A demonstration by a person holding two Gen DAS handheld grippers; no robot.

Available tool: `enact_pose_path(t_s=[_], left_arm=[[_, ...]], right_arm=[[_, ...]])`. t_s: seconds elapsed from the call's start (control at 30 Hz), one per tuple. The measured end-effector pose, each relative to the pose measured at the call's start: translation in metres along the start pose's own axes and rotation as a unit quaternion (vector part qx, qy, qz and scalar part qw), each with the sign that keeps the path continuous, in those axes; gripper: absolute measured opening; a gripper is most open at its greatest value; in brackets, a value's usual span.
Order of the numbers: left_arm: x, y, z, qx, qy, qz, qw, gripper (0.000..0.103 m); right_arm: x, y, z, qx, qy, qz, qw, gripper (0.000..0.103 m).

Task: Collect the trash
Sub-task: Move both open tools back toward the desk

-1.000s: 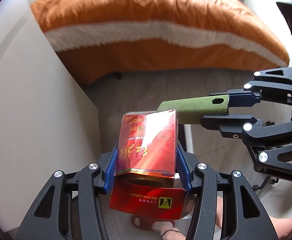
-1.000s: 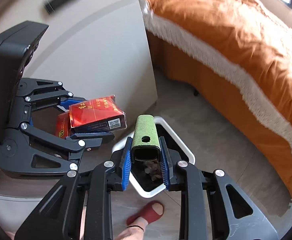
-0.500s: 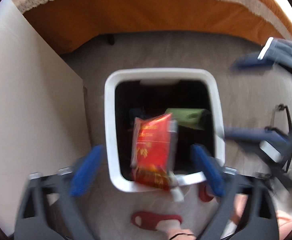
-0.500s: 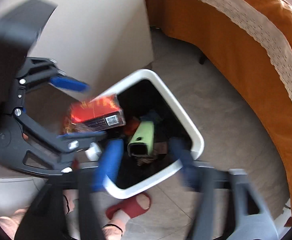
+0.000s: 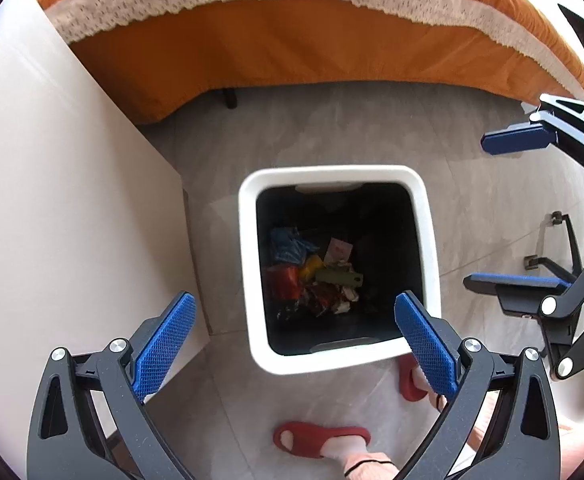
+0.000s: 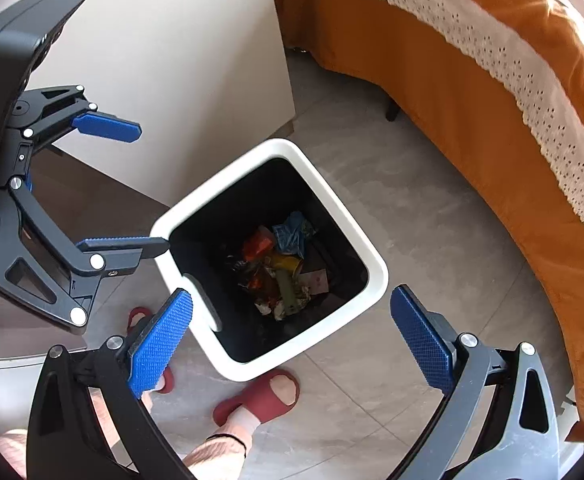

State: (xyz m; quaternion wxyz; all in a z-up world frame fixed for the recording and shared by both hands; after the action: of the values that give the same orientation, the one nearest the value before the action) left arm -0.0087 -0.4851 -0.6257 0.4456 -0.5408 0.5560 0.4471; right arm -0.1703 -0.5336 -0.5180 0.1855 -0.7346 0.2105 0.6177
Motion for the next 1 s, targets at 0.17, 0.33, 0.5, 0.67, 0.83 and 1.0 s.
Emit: enact_pose_path(t_s=[0.17, 0.33, 0.5, 0.67, 0.83, 1.0], left_arm=[[-0.041, 0.004, 0.0, 0.002, 0.013, -0.007, 0.9999, 0.098], [-0.091, 0.01, 0.002, -0.002, 0.029, -0.021, 0.9994, 0.098], [-0.148, 0.015, 0.005, -0.025, 0.044, -0.031, 0.9983, 0.098], [-0.213, 0.019, 0.008, -0.043, 0.079, -0.037, 0.9952, 0.098], [-0.268, 0.022, 0.008, -0.053, 0.115, -0.052, 0.9906, 0.098], [-0.326, 0.018, 0.009, -0.066, 0.155, -0.083, 0.9822, 0.098]], right_arm=[[-0.036, -0.008, -0.004, 0.004, 0.015, 0.006, 1.0, 0.099], [-0.082, -0.017, -0.008, 0.018, 0.04, 0.008, 0.999, 0.099], [-0.143, -0.029, -0.009, 0.032, 0.079, 0.012, 0.996, 0.099], [-0.205, -0.041, -0.012, 0.051, 0.122, 0.016, 0.991, 0.099], [-0.26, -0.051, -0.019, 0.066, 0.174, 0.026, 0.982, 0.099], [-0.306, -0.068, -0.031, 0.066, 0.213, 0.021, 0.974, 0.099]])
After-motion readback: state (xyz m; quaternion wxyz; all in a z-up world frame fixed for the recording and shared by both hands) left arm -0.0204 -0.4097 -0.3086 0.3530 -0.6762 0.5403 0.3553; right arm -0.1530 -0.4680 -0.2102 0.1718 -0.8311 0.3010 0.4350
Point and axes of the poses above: each gripper's, at about its wrist camera, not at the fingertips, and x roughly the way its jaws point, y to its right, z to its underside, the point moved 2 cm from there along x, roughly the way its jaws point, and after that the axes turned 12 degrees about x, right-handed, at the moved point
